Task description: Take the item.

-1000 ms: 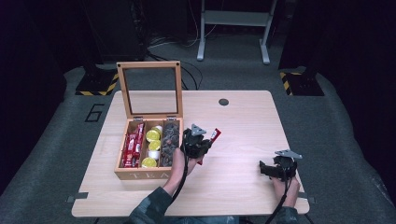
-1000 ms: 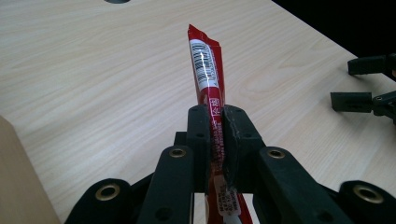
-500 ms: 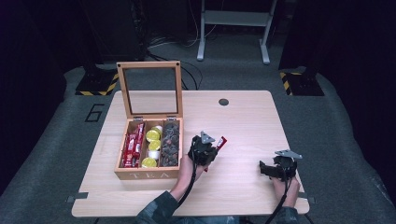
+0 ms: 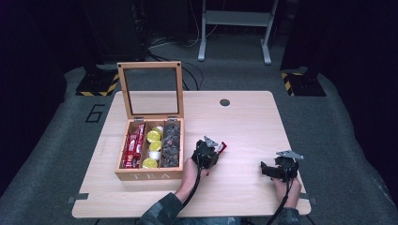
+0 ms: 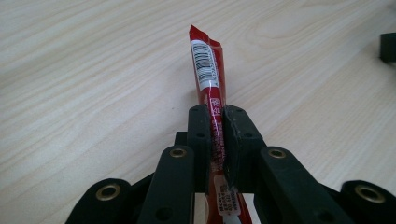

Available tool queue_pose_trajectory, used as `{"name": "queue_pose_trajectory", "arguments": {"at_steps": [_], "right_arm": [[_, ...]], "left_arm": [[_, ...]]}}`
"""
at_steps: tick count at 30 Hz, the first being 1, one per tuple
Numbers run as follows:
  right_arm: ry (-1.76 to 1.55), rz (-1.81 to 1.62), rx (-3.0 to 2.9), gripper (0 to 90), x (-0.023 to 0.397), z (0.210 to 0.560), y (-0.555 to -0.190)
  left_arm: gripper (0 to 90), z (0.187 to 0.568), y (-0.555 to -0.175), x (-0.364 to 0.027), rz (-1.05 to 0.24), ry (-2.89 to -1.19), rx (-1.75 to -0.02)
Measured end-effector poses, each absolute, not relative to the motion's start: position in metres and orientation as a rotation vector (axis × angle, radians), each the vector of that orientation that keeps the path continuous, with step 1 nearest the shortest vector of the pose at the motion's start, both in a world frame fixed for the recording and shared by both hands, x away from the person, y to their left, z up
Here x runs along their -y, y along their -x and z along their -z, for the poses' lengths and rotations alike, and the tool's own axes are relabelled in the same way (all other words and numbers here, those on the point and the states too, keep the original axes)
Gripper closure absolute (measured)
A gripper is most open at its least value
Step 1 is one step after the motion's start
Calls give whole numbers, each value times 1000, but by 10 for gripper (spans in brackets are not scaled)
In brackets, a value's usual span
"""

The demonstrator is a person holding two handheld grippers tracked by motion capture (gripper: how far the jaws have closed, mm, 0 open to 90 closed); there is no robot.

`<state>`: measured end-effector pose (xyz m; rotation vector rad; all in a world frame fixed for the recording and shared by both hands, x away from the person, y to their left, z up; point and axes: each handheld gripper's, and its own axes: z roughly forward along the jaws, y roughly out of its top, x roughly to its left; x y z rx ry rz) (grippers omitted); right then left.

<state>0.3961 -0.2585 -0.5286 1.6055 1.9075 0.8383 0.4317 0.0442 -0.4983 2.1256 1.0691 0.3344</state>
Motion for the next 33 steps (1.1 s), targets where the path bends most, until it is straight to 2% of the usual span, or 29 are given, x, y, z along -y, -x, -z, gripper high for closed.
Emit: {"name": "queue_pose_trajectory", "arguments": {"at_steps": [4,6,12,19,26,33], "right_arm": [[-1605,-839,-1907,79,258,529,-396],[-1605,-838,-1908,79,259,529,-396],[-1605,-839,-1907,79,259,529,-396],[-1607,-840,-1905,79,258,529,-396],[-1609,-841,-1903,80,258,529,-396],[-1611,-840,-1900,81,258,529,-396]], "left_arm": [[800,502,-433,-43,-332,-2115,-1086],[767,501,-433,-43,-334,-2104,-1086],[491,494,-430,-44,-318,-2104,-1060],[302,471,-421,-52,-306,-2077,-990],[204,446,-414,-74,-330,-2014,-958],[153,424,-406,-102,-355,-1960,-937]]}}
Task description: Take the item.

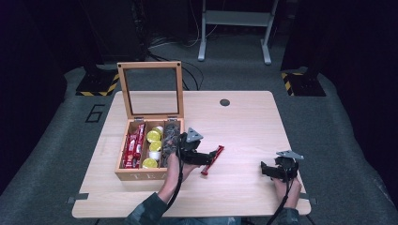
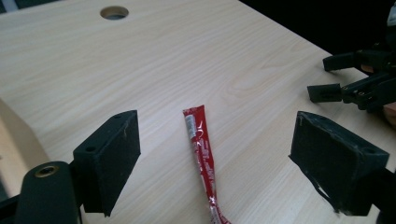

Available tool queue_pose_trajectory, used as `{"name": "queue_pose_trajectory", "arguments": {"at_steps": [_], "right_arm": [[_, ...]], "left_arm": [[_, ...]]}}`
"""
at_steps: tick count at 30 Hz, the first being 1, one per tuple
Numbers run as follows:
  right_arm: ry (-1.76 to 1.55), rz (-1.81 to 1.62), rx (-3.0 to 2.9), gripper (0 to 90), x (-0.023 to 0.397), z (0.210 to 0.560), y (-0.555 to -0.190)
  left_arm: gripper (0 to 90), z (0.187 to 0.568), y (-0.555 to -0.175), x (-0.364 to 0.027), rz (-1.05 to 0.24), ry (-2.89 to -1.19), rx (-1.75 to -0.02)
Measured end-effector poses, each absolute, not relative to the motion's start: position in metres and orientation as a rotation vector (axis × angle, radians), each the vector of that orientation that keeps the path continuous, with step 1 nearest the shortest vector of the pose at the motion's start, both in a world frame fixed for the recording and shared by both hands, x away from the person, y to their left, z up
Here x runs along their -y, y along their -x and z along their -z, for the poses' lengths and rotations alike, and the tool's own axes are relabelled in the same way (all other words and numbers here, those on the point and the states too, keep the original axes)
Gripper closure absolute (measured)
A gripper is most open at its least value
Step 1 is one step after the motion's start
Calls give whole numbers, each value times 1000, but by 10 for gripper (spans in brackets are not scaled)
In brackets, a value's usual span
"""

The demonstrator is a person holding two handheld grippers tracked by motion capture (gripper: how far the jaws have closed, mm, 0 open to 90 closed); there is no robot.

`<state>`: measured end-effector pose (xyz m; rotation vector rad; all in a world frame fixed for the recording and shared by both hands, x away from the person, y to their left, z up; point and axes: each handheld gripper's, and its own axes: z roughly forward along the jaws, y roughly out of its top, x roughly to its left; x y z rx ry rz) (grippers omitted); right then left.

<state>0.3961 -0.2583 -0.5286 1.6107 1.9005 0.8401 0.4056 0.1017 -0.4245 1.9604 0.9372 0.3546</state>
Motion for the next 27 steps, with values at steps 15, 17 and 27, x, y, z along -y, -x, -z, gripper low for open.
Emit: {"name": "queue_pose_trajectory", "arguments": {"at_steps": [15,17,27], "right_arm": [[-1613,-841,-1895,82,258,529,-396],[-1613,-840,-1895,82,258,529,-396],[-1613,-839,-1895,82,258,529,-396]], "left_arm": [[111,399,-381,-175,-496,-1898,-925],[102,400,-379,-186,-500,-1889,-935],[54,402,-371,-233,-550,-1851,-1003]]}}
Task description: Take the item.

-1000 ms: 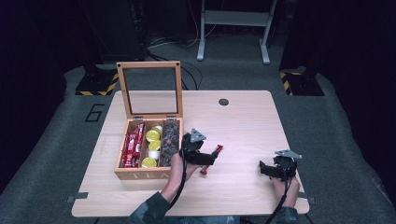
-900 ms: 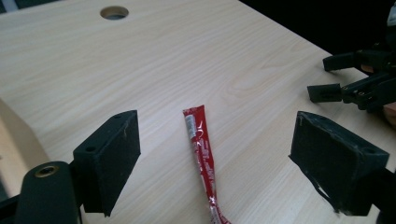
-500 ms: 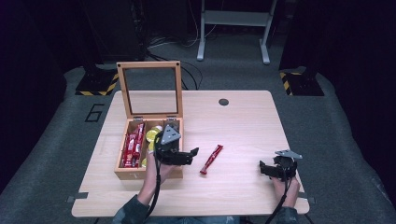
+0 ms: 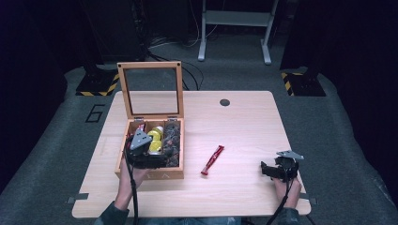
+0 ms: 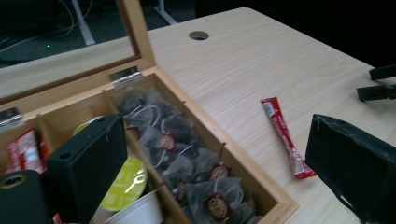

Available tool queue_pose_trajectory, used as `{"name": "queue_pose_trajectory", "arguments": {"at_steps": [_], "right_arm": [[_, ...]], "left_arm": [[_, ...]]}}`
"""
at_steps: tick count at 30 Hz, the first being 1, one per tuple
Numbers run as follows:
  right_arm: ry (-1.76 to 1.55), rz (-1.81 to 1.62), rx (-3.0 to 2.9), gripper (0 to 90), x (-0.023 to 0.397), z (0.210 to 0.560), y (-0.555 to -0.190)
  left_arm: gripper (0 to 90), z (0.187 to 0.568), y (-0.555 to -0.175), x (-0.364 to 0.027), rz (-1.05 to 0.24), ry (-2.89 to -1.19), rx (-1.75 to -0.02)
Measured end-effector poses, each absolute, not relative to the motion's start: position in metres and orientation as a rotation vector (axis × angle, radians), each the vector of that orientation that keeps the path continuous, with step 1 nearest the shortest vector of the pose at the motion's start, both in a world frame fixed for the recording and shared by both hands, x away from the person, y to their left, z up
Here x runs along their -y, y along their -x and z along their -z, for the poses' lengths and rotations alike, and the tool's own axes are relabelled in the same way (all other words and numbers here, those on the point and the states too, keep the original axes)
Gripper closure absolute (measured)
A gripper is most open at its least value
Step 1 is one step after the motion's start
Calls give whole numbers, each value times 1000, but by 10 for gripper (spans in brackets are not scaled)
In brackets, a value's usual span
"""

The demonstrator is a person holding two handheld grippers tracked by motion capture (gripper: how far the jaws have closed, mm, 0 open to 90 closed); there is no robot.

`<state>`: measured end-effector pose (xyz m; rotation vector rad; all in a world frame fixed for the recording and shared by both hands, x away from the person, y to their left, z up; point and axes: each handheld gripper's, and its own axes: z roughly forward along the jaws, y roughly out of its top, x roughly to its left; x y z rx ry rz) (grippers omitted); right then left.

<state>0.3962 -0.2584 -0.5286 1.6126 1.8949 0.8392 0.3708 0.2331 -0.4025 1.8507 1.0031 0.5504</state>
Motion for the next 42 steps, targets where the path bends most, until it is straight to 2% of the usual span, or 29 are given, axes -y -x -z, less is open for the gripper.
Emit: {"name": "queue_pose_trajectory", "arguments": {"at_steps": [28,42], "right_arm": [[-1613,-840,-1893,84,258,529,-396],[-1613,-844,-1885,85,258,529,-396]], "left_arm": [[3,432,-331,-348,-732,-1751,-1166],[2,468,-316,-385,-730,-1767,-1235]]}}
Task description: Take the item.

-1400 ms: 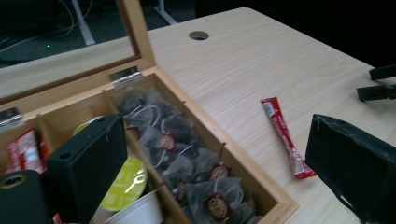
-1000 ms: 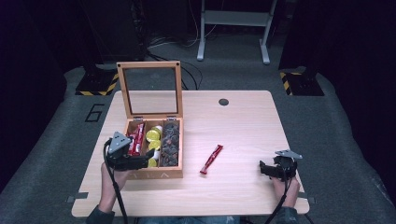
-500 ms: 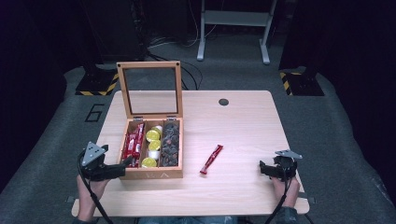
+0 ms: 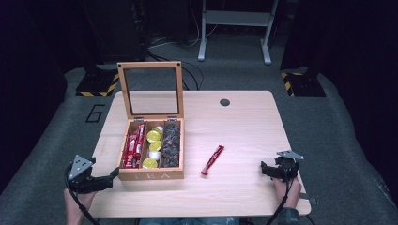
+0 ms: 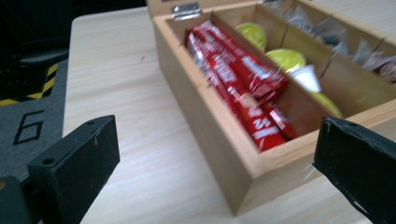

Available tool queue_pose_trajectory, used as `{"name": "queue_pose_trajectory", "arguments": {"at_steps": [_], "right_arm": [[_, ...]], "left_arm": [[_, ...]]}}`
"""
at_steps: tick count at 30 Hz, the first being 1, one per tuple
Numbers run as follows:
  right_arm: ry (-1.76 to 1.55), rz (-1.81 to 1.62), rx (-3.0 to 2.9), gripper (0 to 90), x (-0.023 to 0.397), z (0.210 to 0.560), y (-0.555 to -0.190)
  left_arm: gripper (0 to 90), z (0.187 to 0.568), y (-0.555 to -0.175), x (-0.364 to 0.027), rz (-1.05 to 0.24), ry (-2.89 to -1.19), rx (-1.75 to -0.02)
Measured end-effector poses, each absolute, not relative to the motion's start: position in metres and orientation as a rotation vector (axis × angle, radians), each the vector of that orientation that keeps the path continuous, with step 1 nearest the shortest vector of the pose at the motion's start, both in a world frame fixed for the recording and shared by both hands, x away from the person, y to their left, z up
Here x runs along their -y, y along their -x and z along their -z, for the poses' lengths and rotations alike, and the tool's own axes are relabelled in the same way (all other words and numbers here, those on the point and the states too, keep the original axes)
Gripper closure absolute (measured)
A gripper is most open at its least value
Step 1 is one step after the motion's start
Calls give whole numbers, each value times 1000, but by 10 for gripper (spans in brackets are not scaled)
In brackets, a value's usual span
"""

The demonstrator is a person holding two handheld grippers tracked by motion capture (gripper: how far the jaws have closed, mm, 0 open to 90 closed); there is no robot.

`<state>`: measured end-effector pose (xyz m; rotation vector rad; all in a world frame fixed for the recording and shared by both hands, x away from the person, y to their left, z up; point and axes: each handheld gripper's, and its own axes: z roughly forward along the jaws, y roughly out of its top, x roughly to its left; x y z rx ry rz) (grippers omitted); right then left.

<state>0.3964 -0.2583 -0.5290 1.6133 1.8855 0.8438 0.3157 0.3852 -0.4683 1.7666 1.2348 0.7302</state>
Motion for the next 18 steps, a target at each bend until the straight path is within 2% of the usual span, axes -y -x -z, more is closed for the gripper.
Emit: {"name": "queue_pose_trajectory", "arguments": {"at_steps": [18], "right_arm": [[-1615,-847,-1884,85,258,529,-396]], "left_arm": [[2,526,-330,-406,-629,-1946,-1335]]}}
